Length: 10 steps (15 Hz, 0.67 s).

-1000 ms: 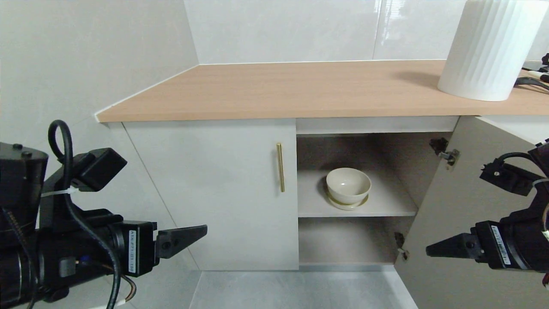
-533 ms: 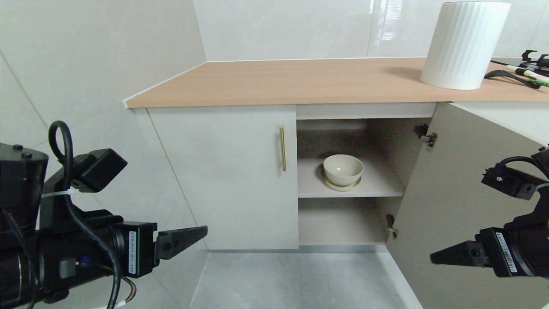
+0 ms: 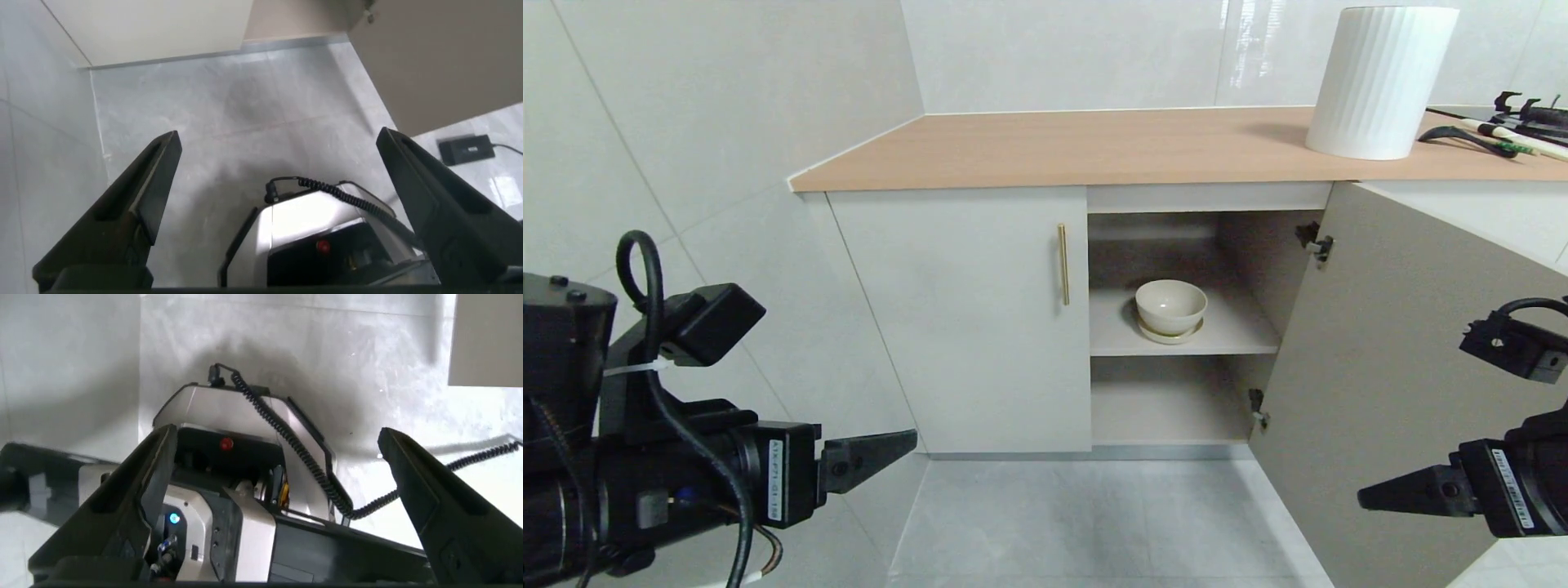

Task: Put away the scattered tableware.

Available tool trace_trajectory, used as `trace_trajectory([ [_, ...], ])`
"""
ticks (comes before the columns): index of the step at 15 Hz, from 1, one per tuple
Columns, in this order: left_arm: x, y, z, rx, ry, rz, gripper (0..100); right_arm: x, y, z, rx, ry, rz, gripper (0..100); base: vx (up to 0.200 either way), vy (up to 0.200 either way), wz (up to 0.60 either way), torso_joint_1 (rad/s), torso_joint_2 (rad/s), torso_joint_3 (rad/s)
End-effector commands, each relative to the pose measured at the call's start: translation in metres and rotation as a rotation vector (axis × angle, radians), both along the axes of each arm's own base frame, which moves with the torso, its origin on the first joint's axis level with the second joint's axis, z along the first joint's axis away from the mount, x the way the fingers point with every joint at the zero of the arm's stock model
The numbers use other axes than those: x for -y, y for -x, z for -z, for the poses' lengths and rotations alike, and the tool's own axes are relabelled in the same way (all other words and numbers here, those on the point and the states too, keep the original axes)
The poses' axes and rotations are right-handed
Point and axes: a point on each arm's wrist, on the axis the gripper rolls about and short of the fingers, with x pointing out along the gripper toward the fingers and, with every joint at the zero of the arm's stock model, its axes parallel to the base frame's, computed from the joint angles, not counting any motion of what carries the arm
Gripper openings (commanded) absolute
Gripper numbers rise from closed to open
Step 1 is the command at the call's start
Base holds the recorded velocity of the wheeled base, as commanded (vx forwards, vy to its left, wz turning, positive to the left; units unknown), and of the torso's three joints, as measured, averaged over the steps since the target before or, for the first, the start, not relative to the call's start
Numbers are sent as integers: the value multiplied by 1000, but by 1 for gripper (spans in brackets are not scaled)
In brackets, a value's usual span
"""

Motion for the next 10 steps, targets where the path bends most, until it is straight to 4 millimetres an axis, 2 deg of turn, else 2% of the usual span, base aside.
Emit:
trace_trajectory([
  [1,0,0,0,-1,-1,0,100,1,2,-1,4,-1,-2,100,0,0,0,0,0,0],
  [3,0,0,0,-1,-2,-3,100,3,5,-2,1,10,-9,100,0,0,0,0,0,0],
  [10,-1,1,2,0,-19,5,100,9,13,-4,-23,62,-8,100,0,-200,0,7,4,0],
])
